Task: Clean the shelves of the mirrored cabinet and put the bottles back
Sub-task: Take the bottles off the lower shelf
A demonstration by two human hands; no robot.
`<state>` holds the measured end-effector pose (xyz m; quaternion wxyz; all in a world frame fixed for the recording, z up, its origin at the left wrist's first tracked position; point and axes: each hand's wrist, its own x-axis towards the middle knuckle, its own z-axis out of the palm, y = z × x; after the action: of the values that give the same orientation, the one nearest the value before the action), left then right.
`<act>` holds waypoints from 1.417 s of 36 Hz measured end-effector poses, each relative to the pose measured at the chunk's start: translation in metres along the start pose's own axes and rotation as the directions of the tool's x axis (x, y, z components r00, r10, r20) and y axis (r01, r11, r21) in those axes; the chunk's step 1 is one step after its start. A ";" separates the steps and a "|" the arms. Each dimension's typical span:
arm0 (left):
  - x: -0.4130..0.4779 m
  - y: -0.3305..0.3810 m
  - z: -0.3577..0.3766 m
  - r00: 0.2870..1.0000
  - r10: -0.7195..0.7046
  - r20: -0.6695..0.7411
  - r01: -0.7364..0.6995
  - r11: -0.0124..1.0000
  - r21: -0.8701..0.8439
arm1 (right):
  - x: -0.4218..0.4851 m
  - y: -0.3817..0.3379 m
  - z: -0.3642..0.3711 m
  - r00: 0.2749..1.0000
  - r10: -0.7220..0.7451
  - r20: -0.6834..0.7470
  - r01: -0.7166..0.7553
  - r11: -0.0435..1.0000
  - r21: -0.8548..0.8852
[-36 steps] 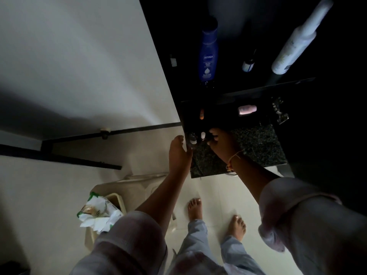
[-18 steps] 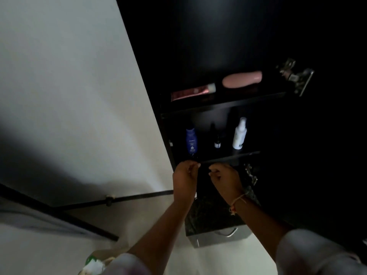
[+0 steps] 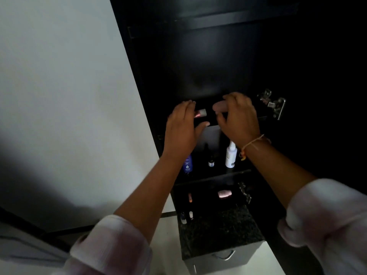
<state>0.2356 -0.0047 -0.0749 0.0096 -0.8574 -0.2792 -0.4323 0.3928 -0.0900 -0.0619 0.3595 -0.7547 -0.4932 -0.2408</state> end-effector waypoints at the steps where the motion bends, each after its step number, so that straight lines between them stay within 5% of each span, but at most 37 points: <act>1: 0.007 -0.001 0.001 0.999 -0.017 0.040 0.016 0.999 0.031 | 0.007 0.004 0.000 0.999 -0.012 0.046 0.014 0.999 -0.036; 7: 0.017 -0.015 0.011 0.954 -0.060 0.292 0.006 0.983 0.182 | 0.023 0.018 0.007 0.939 0.018 0.344 0.019 0.995 -0.102; 11: 0.014 -0.020 0.013 0.927 -0.100 0.361 0.039 0.984 0.173 | 0.026 0.018 0.007 0.924 0.045 0.380 0.009 0.990 -0.139; 23: 0.009 -0.019 0.002 0.926 -0.064 0.371 -0.035 0.967 0.252 | 0.031 0.013 -0.001 0.914 0.093 0.395 0.026 0.958 -0.286; 35: 0.001 -0.012 -0.012 0.952 0.040 0.302 -0.069 0.994 0.084 | 0.038 0.013 -0.015 0.849 0.145 0.507 0.011 0.957 -0.290; 40: -0.007 -0.011 -0.015 0.992 0.056 0.117 -0.052 0.998 -0.037 | 0.032 0.008 -0.023 0.898 0.164 0.408 -0.127 0.985 -0.116; 44: -0.020 0.002 -0.026 0.992 -0.117 -0.045 0.101 0.960 -0.260 | 0.016 -0.009 -0.031 0.948 0.213 0.238 -0.231 0.971 0.053; 51: -0.060 0.022 -0.037 0.929 -0.371 -0.011 0.314 0.802 -0.509 | -0.041 -0.038 -0.031 0.928 0.333 0.166 -0.372 0.848 0.378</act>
<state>0.1915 -0.0611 -0.0913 -0.2748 -0.7406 -0.3076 -0.5304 0.3409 -0.1278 -0.0606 0.5213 -0.7524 -0.4017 -0.0281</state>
